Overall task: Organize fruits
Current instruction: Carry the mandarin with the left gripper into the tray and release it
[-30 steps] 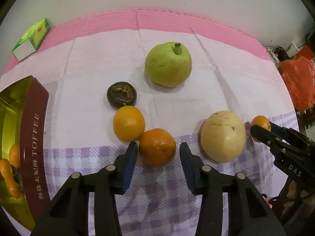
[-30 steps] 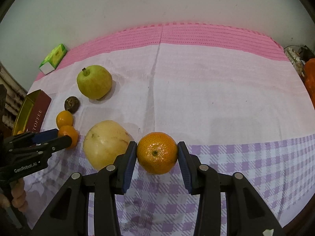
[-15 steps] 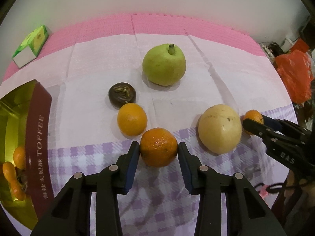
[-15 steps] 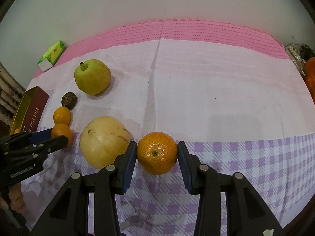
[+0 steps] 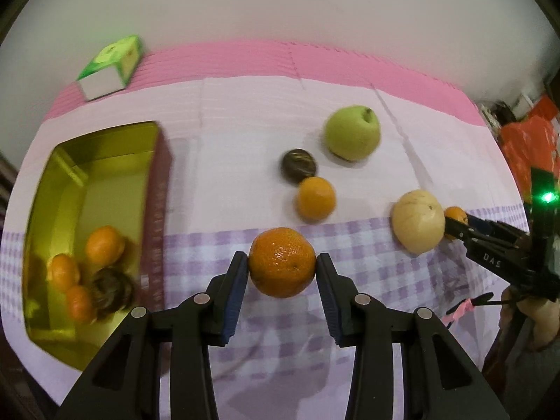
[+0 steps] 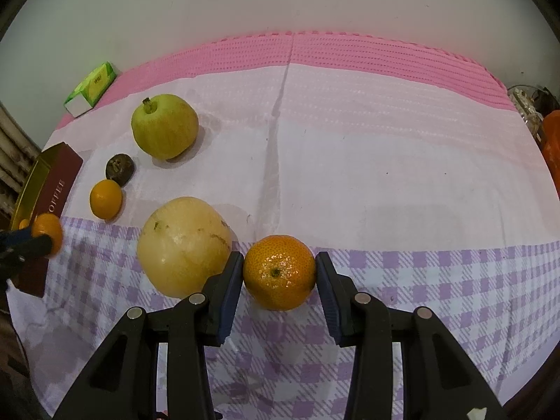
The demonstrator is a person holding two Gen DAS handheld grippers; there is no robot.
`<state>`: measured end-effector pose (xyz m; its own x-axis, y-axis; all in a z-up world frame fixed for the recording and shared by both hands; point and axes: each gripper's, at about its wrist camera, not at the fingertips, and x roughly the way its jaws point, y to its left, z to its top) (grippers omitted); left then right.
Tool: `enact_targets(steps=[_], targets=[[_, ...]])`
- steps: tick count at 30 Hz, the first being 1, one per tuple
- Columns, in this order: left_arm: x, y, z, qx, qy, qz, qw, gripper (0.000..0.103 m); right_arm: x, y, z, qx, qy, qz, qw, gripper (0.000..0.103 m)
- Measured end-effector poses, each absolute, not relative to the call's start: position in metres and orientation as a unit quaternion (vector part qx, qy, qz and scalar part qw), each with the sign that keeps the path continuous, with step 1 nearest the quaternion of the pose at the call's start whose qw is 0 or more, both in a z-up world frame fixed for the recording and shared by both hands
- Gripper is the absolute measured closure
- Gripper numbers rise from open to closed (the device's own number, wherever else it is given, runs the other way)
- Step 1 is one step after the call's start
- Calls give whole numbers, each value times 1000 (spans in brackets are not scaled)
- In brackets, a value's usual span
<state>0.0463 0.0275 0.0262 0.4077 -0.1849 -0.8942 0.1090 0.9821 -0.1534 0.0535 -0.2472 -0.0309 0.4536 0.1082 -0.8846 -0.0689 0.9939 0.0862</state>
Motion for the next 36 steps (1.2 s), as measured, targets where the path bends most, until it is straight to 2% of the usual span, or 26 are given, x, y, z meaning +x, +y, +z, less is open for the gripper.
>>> enact_targets(steps=[17, 36], targets=[[34, 137, 29, -77, 530, 28, 844, 62, 56, -244, -37, 10, 527, 48, 849, 64], [21, 154, 2, -82, 556, 42, 826, 62, 56, -244, -37, 7, 526, 47, 849, 64]])
